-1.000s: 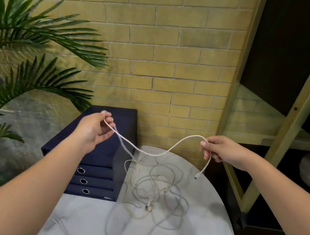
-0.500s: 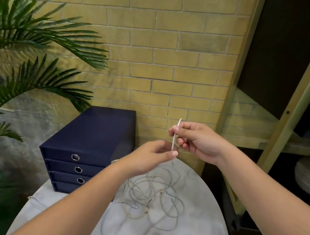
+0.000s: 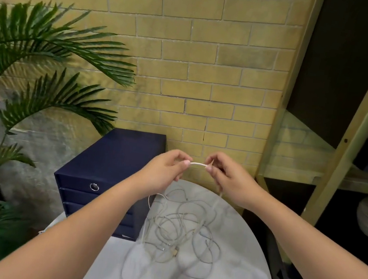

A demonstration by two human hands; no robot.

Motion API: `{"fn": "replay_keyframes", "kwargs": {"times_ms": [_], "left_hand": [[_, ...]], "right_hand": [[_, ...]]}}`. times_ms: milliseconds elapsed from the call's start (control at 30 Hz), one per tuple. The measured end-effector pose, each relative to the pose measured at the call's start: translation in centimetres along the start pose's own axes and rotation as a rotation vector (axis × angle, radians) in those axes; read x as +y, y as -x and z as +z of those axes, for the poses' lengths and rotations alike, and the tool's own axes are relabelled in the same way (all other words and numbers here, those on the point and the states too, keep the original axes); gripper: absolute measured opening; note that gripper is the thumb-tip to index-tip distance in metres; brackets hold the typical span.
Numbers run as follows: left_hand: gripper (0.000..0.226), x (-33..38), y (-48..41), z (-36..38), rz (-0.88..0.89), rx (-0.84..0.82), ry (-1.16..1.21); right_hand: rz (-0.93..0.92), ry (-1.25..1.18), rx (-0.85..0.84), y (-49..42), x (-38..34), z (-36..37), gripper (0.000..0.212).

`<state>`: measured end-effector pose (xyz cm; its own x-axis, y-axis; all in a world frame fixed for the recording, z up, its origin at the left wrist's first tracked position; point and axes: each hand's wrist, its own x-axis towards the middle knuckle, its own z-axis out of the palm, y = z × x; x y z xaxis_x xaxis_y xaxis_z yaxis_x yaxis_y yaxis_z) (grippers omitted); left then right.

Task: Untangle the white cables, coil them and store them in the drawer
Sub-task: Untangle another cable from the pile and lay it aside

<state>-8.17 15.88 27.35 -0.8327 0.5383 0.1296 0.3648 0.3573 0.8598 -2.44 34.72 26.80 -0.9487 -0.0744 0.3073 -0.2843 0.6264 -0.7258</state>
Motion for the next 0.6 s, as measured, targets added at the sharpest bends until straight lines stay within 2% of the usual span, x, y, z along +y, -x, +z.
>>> {"fn": "replay_keyframes", "kwargs": {"times_ms": [67,167,267,400,500,533,600], "left_hand": [[0.008,-0.3,0.1,-0.6,0.091,0.03,-0.199],[0.008,-0.6,0.6,-1.3,0.249,0.026,-0.503],[0.009,-0.6,0.9,-1.8,0.417,0.019,-0.823],[0.014,-1.7,0.8,-3.2,0.555,0.055,-0.924],[0.045,-2.5,0.6,-4.3,0.528,0.058,-0.934],[0.048,-2.8,0.7,-4.7,0.525,0.051,-0.945],[0.039,-3.5,0.9,-5.4,0.541,0.024,-0.973]], "right_hand": [[-0.032,0.153,0.031,-0.2,0.0,-0.4,0.006],[-0.134,0.428,-0.004,-0.4,-0.4,-1.1,0.009],[-0.224,0.538,-0.047,-0.6,-0.9,-1.6,0.009],[-0.267,0.595,-0.113,-0.7,-1.8,-1.3,0.011],[-0.316,0.614,-0.164,-0.7,-2.7,-0.4,0.013],[-0.343,0.63,-0.171,-0.7,-2.9,0.0,0.013],[-0.397,0.658,-0.172,-0.8,-3.2,0.8,0.011]]}}
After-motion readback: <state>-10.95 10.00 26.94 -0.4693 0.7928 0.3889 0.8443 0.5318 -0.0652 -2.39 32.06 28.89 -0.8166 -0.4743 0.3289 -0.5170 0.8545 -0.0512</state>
